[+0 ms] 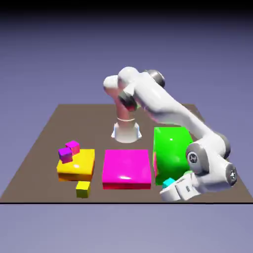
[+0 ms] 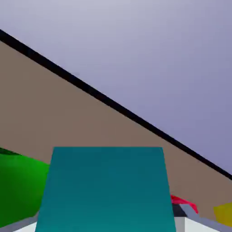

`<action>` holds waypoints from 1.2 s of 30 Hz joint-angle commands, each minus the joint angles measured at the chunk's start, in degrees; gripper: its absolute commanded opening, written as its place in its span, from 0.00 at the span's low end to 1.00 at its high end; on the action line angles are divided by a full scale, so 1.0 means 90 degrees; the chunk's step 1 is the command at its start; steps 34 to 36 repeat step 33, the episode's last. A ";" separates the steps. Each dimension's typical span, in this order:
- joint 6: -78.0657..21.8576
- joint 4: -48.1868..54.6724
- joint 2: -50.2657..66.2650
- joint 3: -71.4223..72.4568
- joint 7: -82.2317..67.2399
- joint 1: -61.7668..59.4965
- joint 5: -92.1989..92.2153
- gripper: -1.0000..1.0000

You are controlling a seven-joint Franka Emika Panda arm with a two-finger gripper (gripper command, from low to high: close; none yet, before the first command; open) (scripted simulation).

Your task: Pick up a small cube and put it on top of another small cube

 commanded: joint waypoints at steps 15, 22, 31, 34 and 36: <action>0.1283 -0.3359 -0.2963 -0.3461 -0.0780 -0.1190 0.2172 0.00; 0.1881 -0.4926 -0.4346 -0.5076 -0.1143 -0.1746 0.3190 0.00; 0.3056 -0.6235 -0.4567 -0.5423 -0.1129 -0.1919 0.3338 1.00; 0.2813 -0.6005 -0.4578 -0.5416 -0.1149 -0.1904 0.3350 1.00; 0.2813 -0.6005 -0.4578 -0.5416 -0.1149 -0.1904 0.3350 1.00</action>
